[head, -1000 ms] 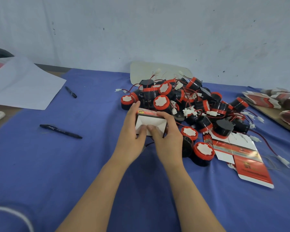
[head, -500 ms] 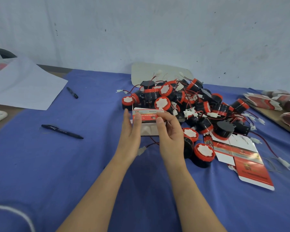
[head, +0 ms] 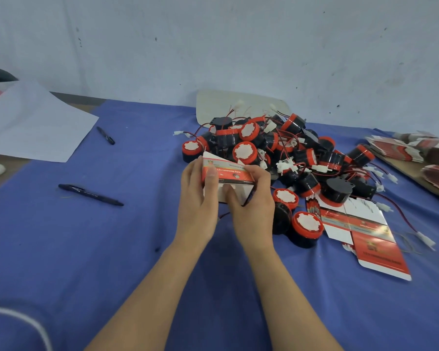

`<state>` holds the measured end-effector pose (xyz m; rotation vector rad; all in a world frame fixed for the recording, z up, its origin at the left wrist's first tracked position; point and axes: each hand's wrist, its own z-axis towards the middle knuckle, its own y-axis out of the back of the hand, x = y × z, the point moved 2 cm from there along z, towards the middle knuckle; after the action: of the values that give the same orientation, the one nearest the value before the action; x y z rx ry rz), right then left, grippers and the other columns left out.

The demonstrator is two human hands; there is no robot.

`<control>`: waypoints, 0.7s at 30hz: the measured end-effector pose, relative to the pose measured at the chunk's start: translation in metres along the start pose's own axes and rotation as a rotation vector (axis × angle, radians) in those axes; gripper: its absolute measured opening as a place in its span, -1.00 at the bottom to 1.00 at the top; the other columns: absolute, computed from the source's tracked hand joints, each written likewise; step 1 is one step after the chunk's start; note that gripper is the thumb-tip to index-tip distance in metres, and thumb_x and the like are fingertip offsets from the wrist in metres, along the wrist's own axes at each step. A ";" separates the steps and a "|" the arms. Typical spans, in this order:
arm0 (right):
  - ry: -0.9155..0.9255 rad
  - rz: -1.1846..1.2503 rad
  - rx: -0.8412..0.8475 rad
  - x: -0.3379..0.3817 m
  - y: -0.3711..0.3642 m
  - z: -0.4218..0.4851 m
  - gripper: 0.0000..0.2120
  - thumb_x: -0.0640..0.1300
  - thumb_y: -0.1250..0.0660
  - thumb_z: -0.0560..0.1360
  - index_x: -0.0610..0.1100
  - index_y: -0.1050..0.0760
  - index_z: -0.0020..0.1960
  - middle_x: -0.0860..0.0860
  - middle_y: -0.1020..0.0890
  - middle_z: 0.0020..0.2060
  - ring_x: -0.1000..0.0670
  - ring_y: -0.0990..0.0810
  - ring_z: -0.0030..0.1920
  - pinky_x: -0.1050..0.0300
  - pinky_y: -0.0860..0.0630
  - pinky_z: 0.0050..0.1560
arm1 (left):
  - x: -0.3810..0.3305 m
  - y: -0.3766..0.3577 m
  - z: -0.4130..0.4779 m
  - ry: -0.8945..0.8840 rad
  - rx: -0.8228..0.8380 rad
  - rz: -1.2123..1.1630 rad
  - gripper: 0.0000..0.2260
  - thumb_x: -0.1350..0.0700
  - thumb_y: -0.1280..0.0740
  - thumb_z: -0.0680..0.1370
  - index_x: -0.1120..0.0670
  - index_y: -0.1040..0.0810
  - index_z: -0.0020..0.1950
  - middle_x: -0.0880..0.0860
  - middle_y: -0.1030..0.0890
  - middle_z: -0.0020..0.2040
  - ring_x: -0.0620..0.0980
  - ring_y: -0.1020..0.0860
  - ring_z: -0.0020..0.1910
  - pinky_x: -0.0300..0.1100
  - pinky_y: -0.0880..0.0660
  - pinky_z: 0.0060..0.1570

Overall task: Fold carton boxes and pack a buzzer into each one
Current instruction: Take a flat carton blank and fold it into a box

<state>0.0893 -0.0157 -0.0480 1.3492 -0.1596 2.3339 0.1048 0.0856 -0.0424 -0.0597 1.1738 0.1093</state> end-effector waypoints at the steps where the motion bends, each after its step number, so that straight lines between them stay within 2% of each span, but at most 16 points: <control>1: -0.006 0.006 0.008 0.000 0.000 0.000 -0.48 -0.31 -0.39 0.47 0.24 -0.30 0.12 0.24 -0.51 0.10 0.35 -0.48 0.10 0.48 -0.43 -0.01 | 0.001 0.000 0.001 0.001 -0.005 0.008 -0.46 -0.19 -0.03 0.57 0.07 -0.34 0.45 -0.04 -0.35 0.37 -0.27 -0.43 0.22 -0.62 -0.35 -0.04; 3: -0.011 0.031 0.067 0.001 -0.002 0.000 -0.47 -0.28 -0.41 0.46 0.23 -0.29 0.16 0.12 -0.52 0.16 0.23 -0.50 0.16 0.31 -0.50 0.09 | 0.003 0.003 0.005 0.040 -0.021 -0.033 -0.57 -0.09 -0.05 0.64 0.08 -0.35 0.43 0.00 -0.36 0.37 -0.34 -0.44 0.17 -0.58 -0.39 -0.02; 4: -0.012 0.048 0.101 0.002 -0.003 0.000 -0.48 -0.26 -0.41 0.46 0.21 -0.29 0.20 0.07 -0.51 0.20 0.16 -0.50 0.20 0.20 -0.51 0.16 | 0.004 0.003 0.008 0.079 -0.009 -0.084 -0.60 -0.08 -0.04 0.66 0.08 -0.37 0.42 0.02 -0.37 0.38 -0.28 -0.47 0.18 -0.48 -0.45 0.06; 5: -0.012 0.065 0.120 0.003 -0.003 0.000 -0.49 -0.25 -0.41 0.47 0.17 -0.30 0.23 0.05 -0.50 0.21 0.11 -0.50 0.23 0.11 -0.50 0.20 | 0.006 0.004 0.010 0.131 0.016 -0.142 -0.60 -0.08 -0.04 0.66 0.07 -0.38 0.41 0.06 -0.39 0.38 -0.17 -0.50 0.21 -0.28 -0.51 0.15; 6: -0.011 0.077 0.120 0.004 -0.003 0.000 -0.52 -0.23 -0.41 0.47 0.13 -0.32 0.25 0.06 -0.50 0.21 0.10 -0.49 0.24 0.07 -0.49 0.23 | 0.007 0.003 0.011 0.183 0.039 -0.186 -0.59 -0.10 -0.03 0.66 0.07 -0.39 0.41 0.10 -0.40 0.38 -0.05 -0.52 0.24 -0.08 -0.52 0.21; 8: -0.015 0.076 0.090 0.004 -0.003 0.000 -0.55 -0.20 -0.42 0.47 0.10 -0.33 0.24 0.12 -0.52 0.17 0.16 -0.50 0.20 0.11 -0.50 0.22 | 0.005 0.002 0.011 0.230 0.048 -0.215 -0.58 -0.11 -0.03 0.66 0.06 -0.39 0.41 0.13 -0.41 0.38 0.05 -0.52 0.25 0.08 -0.51 0.21; 10: -0.030 0.034 0.057 0.003 -0.002 0.000 -0.53 -0.18 -0.45 0.45 0.13 -0.31 0.22 0.19 -0.52 0.13 0.23 -0.50 0.16 0.25 -0.51 0.14 | 0.003 0.000 0.007 0.198 0.027 -0.161 -0.60 -0.12 -0.02 0.65 0.03 -0.38 0.40 0.06 -0.40 0.38 -0.02 -0.51 0.24 0.02 -0.52 0.20; 13: -0.031 -0.001 0.003 0.003 -0.002 -0.001 -0.53 -0.16 -0.47 0.43 0.17 -0.31 0.17 0.29 -0.51 0.03 0.37 -0.47 0.09 0.47 -0.44 0.00 | 0.000 0.000 0.001 0.114 0.003 -0.090 -0.71 -0.13 -0.02 0.64 -0.09 -0.37 0.28 -0.08 -0.35 0.33 -0.22 -0.48 0.16 -0.28 -0.55 0.09; 14: -0.028 0.007 -0.017 0.003 -0.002 -0.001 -0.53 -0.16 -0.48 0.43 0.18 -0.31 0.14 0.30 -0.51 0.01 0.40 -0.47 0.07 0.51 -0.42 -0.03 | -0.001 -0.001 0.000 0.107 0.007 -0.087 -0.78 -0.13 -0.03 0.64 -0.15 -0.36 0.22 -0.08 -0.35 0.32 -0.22 -0.49 0.16 -0.27 -0.55 0.09; 16: -0.021 0.011 -0.044 0.002 -0.002 -0.002 -0.55 -0.15 -0.48 0.43 0.17 -0.32 0.14 0.31 -0.51 -0.01 0.41 -0.46 0.05 0.54 -0.40 -0.06 | -0.002 -0.002 -0.001 0.105 0.010 -0.081 -0.88 -0.11 -0.04 0.65 -0.23 -0.34 0.11 -0.03 -0.37 0.34 -0.13 -0.49 0.19 -0.13 -0.54 0.16; 17: -0.020 0.001 -0.048 0.001 -0.002 -0.002 -0.55 -0.15 -0.48 0.43 0.16 -0.33 0.15 0.31 -0.51 0.00 0.40 -0.47 0.05 0.53 -0.41 -0.06 | -0.002 -0.002 -0.001 0.104 0.007 -0.076 -0.89 -0.10 -0.05 0.65 -0.23 -0.33 0.10 -0.02 -0.36 0.35 -0.12 -0.49 0.20 -0.14 -0.53 0.16; 19: -0.023 -0.013 -0.006 0.002 -0.001 -0.001 -0.52 -0.16 -0.48 0.42 0.13 -0.32 0.19 0.28 -0.51 0.04 0.35 -0.49 0.07 0.48 -0.45 -0.02 | -0.002 0.000 0.003 0.115 0.001 -0.073 -0.85 -0.07 -0.05 0.66 -0.15 -0.34 0.18 -0.03 -0.32 0.37 -0.18 -0.48 0.17 -0.31 -0.52 0.09; 20: -0.029 0.017 0.045 0.002 -0.001 -0.001 -0.49 -0.17 -0.48 0.43 0.11 -0.30 0.24 0.25 -0.51 0.09 0.30 -0.51 0.10 0.42 -0.48 0.02 | -0.001 0.002 0.005 0.138 0.006 -0.099 -0.82 -0.05 -0.07 0.66 -0.10 -0.37 0.22 -0.03 -0.31 0.38 -0.17 -0.47 0.19 -0.30 -0.51 0.12; 21: -0.044 0.090 0.103 0.003 -0.002 0.000 -0.47 -0.17 -0.46 0.44 0.09 -0.28 0.29 0.18 -0.51 0.15 0.26 -0.52 0.13 0.36 -0.49 0.07 | -0.001 0.004 0.008 0.166 0.029 -0.148 -0.77 -0.01 -0.11 0.66 -0.04 -0.40 0.28 -0.01 -0.32 0.40 -0.12 -0.47 0.25 -0.18 -0.50 0.20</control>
<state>0.0885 -0.0128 -0.0457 1.4715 -0.1175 2.4176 0.1113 0.0903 -0.0386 -0.1318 1.3325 -0.0441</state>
